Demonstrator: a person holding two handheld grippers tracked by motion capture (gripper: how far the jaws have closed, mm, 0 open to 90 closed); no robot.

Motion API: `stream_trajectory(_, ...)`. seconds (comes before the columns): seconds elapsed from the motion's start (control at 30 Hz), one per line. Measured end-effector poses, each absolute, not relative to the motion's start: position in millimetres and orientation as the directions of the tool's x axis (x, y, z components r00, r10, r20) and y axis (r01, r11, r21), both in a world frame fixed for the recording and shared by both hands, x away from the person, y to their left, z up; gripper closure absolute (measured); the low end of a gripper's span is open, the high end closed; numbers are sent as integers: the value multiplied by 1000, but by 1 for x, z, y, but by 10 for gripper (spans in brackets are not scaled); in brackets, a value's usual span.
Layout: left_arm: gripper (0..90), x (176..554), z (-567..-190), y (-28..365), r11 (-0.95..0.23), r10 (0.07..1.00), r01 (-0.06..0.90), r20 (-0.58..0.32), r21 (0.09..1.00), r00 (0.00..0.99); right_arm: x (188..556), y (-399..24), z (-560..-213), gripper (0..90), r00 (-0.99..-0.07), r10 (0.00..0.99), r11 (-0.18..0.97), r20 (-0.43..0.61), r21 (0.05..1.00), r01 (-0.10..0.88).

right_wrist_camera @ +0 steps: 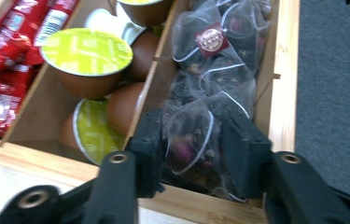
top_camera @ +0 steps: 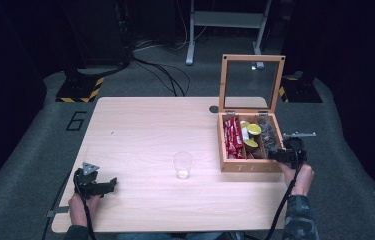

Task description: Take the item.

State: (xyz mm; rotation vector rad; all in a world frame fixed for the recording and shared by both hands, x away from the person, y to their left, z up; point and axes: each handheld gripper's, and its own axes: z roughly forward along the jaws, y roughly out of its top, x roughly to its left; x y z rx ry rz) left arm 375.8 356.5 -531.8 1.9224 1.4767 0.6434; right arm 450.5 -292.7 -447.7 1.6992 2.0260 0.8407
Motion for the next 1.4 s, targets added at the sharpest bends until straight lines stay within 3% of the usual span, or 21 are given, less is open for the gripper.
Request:
stream_trajectory(0.63, 27, 376, -532, 357, -180, 967, 663, 7, 726, 255, 448, -287, -447, 871, -210, 974, 103, 80, 672, 733)
stream_trajectory(1.4, 27, 376, -532, 357, -180, 967, 663, 7, 726, 255, 430, -286, -416, 881, -242, 969, 131, 42, 747, 652)
